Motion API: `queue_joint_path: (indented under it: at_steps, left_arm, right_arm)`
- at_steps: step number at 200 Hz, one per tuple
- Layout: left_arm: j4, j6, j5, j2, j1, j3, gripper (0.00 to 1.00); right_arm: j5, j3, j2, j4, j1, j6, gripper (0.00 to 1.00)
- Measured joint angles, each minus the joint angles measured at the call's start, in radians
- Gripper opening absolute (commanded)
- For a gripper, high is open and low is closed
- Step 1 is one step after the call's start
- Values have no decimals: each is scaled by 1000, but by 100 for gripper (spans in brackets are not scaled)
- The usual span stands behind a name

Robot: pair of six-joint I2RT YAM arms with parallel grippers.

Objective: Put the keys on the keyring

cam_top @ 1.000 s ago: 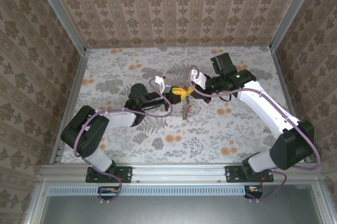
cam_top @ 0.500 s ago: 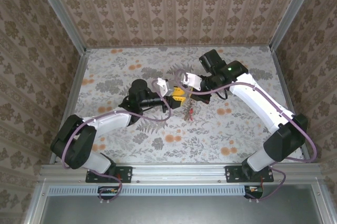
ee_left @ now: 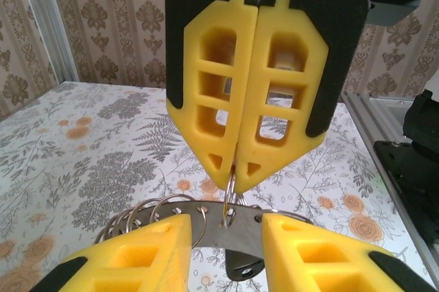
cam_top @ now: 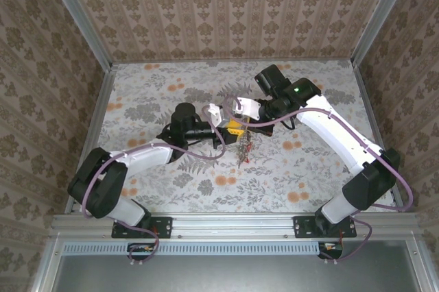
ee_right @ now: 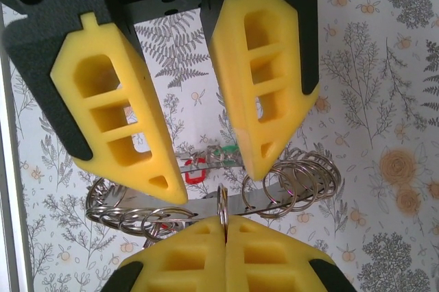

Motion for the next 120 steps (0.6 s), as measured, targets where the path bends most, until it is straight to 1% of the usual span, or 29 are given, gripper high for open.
queue_joint_path:
  at_steps: [26,41,50,60,73,100,120]
  left_arm:
    - [23,-14,4,11,-6,2,28]
    - [29,-16,5,14,-8,2,21]
    - [35,-23,7,17,-9,2,19]
    - [40,-24,8,18,-10,2,13]
    - [47,-28,8,19,-10,3,0]
    - [64,-40,6,21,-8,3,0]
    - [90,-51,6,25,-8,2,0]
  right_arm:
    - [-1,0,0,1,0,-4,0]
    - [-2,0,0,2,0,-6,0]
    - [-5,0,0,3,0,-6,0]
    - [-8,0,0,6,0,-6,0]
    - [-16,0,0,8,0,-6,0]
    - [-19,-12,-14,21,-1,-6,0]
    - [-23,-49,-46,60,-6,-6,10]
